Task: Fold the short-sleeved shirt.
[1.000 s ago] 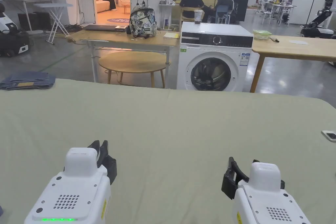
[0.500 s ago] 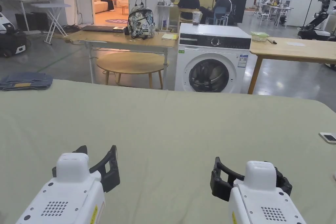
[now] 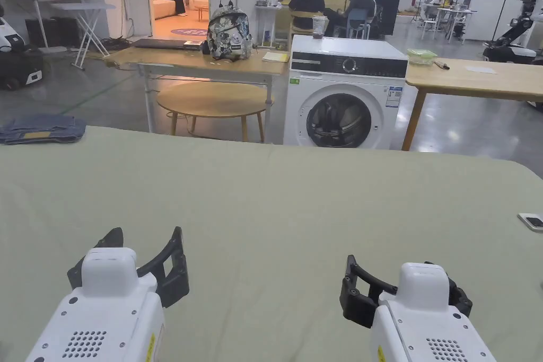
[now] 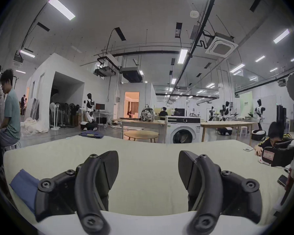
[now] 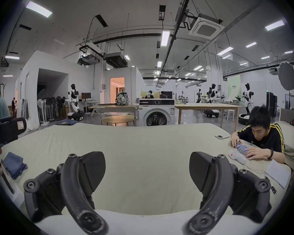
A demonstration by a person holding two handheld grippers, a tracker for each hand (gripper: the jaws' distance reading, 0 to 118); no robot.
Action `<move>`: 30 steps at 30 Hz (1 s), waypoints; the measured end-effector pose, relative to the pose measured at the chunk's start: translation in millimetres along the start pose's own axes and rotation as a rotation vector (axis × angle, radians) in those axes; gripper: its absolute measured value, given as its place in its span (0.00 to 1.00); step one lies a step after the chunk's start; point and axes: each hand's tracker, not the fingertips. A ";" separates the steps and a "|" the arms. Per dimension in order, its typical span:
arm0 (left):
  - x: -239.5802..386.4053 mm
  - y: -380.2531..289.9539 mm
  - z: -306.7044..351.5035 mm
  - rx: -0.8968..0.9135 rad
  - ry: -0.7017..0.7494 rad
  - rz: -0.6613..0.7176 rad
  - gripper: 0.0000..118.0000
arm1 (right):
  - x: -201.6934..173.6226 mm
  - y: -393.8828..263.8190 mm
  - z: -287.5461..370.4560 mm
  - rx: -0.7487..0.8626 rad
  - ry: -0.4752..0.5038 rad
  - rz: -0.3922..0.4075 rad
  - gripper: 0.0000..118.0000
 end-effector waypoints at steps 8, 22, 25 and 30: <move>2.3 1.7 -4.4 -0.049 -0.027 -0.004 0.62 | 0.6 3.1 -4.8 0.024 -0.044 -0.004 0.87; -2.6 1.5 -17.6 -0.077 -0.060 -0.008 0.62 | 23.6 16.1 -20.3 -0.054 -0.107 -0.174 0.87; -4.6 0.2 -19.5 -0.079 -0.061 0.008 0.62 | 25.7 18.1 -23.9 -0.093 -0.112 -0.187 0.87; -4.3 -1.6 -23.7 -0.091 -0.026 0.020 0.62 | 16.5 23.8 -26.5 -0.129 -0.203 -0.129 0.87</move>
